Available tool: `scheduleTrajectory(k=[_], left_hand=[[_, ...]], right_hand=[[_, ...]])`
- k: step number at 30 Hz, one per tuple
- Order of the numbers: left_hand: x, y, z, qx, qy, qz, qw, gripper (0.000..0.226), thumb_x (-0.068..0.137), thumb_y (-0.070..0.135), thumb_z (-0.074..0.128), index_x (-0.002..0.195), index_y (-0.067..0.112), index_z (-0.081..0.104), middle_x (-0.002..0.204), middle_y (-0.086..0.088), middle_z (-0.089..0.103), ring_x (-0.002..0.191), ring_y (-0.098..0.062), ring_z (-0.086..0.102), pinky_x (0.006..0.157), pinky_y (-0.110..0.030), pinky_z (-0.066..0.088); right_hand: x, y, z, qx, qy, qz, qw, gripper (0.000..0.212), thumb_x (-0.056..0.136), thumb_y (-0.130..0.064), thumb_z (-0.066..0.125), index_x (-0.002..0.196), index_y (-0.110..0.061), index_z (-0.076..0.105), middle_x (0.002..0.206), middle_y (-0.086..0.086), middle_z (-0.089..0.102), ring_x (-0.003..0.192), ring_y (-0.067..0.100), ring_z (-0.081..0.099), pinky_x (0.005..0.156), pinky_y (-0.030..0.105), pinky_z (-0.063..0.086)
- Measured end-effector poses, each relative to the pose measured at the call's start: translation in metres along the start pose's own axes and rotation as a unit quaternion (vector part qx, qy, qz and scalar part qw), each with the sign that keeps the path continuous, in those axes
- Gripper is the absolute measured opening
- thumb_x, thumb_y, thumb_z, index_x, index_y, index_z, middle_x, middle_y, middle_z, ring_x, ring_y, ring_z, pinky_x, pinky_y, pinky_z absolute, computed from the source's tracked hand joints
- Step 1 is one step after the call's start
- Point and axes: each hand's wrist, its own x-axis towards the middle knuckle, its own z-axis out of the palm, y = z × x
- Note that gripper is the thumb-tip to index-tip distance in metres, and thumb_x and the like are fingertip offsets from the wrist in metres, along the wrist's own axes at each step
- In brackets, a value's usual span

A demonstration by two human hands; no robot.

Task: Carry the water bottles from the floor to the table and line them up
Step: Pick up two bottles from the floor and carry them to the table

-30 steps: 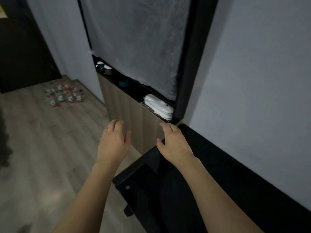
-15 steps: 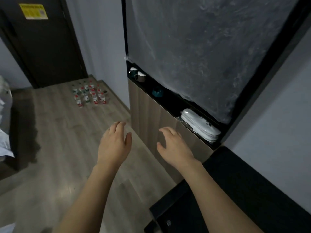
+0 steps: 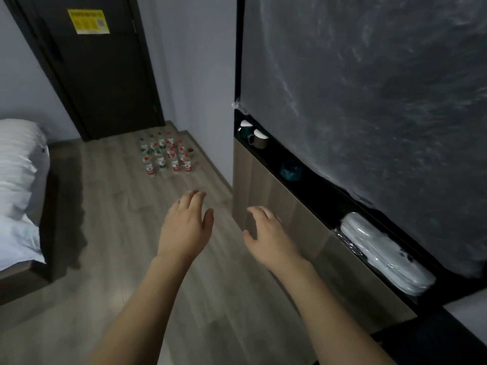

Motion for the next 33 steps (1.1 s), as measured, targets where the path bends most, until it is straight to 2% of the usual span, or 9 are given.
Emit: scheduleTrajectory(k=[5,11,18,27,33], left_hand=[[0.058,-0.082,-0.021,0.005,0.002,0.008,1.0,0.043,0.098,0.027,0.055,0.135,0.006,0.053,0.139,-0.012,0.053,0.12,-0.036,0.052,0.101,-0.045,0.041],[0.121,-0.17,-0.043,0.008,0.007,-0.033,0.999,0.045,0.098,0.028,0.053,0.137,0.007,0.051,0.141,-0.012,0.051,0.125,-0.033,0.049,0.104,-0.042,0.039],[0.196,-0.232,-0.034,0.003,-0.003,-0.052,0.999,0.044,0.098,0.029,0.053,0.137,0.009,0.052,0.14,-0.009,0.052,0.123,-0.031,0.051,0.102,-0.041,0.041],[0.35,-0.303,-0.023,0.048,-0.014,-0.061,0.997,0.046,0.098,0.034,0.05,0.139,0.013,0.048,0.142,-0.008,0.05,0.122,-0.031,0.053,0.099,-0.042,0.044],[0.431,-0.342,-0.017,0.039,-0.007,-0.064,0.997,0.044,0.098,0.034,0.051,0.137,0.015,0.049,0.141,-0.006,0.05,0.122,-0.029,0.053,0.098,-0.041,0.046]], right_hand=[[0.077,-0.063,0.038,0.003,0.016,-0.002,1.0,0.054,0.092,-0.024,0.055,0.143,-0.015,0.04,0.147,0.0,0.039,0.134,0.021,0.036,0.109,0.034,0.033],[0.156,-0.121,0.073,-0.015,0.005,-0.017,1.0,0.054,0.091,-0.023,0.056,0.143,-0.013,0.041,0.146,0.002,0.04,0.134,0.02,0.036,0.111,0.031,0.029],[0.256,-0.147,0.101,-0.017,-0.012,-0.028,0.999,0.054,0.092,-0.022,0.056,0.143,-0.013,0.041,0.146,0.003,0.041,0.135,0.02,0.035,0.113,0.031,0.027],[0.426,-0.161,0.122,-0.012,-0.013,-0.05,0.999,0.055,0.091,-0.025,0.056,0.143,-0.013,0.041,0.144,0.005,0.044,0.132,0.023,0.04,0.11,0.031,0.03],[0.52,-0.176,0.135,-0.009,-0.027,-0.055,0.998,0.053,0.091,-0.025,0.055,0.141,-0.013,0.042,0.141,0.006,0.046,0.131,0.023,0.041,0.11,0.033,0.032]])
